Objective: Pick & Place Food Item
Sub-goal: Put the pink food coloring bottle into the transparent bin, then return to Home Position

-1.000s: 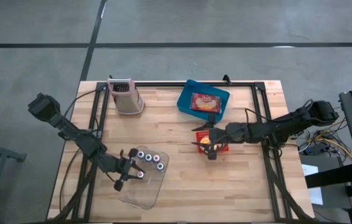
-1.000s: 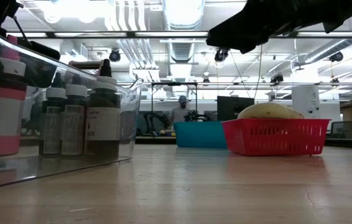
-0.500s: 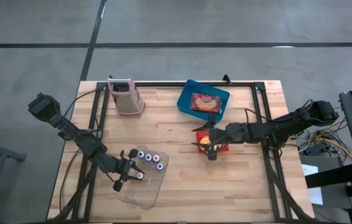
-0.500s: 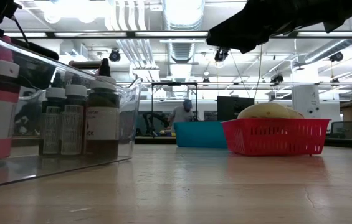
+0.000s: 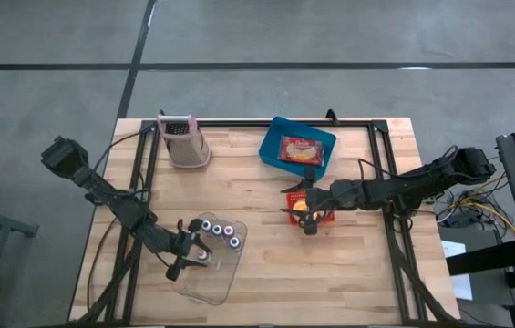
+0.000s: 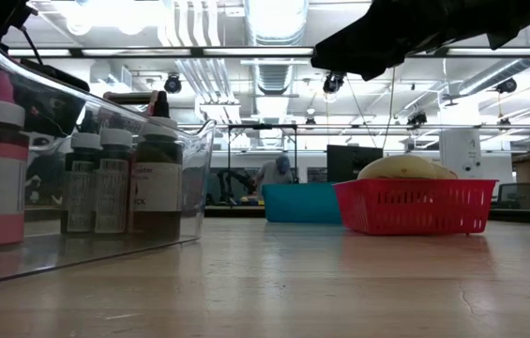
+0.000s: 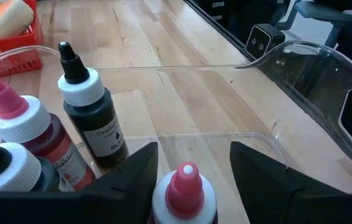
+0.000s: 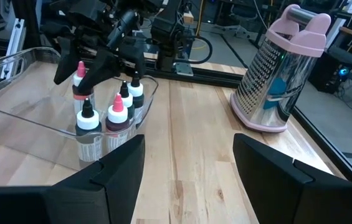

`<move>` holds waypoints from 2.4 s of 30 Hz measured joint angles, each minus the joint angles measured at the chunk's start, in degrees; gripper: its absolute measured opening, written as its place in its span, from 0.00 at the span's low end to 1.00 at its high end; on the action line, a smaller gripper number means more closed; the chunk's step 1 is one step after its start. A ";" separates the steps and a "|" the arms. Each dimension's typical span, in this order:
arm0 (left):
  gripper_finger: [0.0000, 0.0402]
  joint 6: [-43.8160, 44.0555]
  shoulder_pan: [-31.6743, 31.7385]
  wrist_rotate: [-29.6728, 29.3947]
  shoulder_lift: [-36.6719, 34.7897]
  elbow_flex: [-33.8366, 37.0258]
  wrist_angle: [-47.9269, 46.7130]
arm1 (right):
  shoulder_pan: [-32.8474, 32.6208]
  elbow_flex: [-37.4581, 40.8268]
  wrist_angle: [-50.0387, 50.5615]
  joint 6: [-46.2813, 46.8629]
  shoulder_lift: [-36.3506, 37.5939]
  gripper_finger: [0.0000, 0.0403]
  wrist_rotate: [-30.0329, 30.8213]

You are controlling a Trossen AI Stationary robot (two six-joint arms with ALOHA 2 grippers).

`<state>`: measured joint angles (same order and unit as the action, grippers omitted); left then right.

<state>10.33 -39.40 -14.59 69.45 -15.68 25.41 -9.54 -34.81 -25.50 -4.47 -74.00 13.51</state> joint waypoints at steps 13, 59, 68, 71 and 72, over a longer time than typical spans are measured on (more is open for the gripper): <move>0.51 -2.39 0.00 -1.50 -3.58 -1.44 0.22 | 0.00 0.00 -2.20 -0.15 0.02 0.59 0.01; 0.51 -8.34 2.04 -27.04 -43.18 -3.05 -25.88 | 0.48 0.74 9.09 -4.01 13.15 0.59 23.22; 0.51 -13.53 2.27 -12.24 -47.13 -3.15 -25.06 | 2.00 2.93 8.55 -3.03 16.07 0.59 12.78; 0.51 -13.50 2.27 -11.79 -49.05 -2.85 -25.10 | 2.05 4.22 8.59 -1.11 18.90 0.59 8.84; 0.51 -13.43 2.27 -11.07 -49.92 -2.82 -25.18 | 2.05 5.04 8.64 -0.62 20.42 0.59 7.37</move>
<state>-3.10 -37.12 -25.66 19.53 -18.50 0.23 -7.49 -29.77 -16.85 -5.09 -53.57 20.88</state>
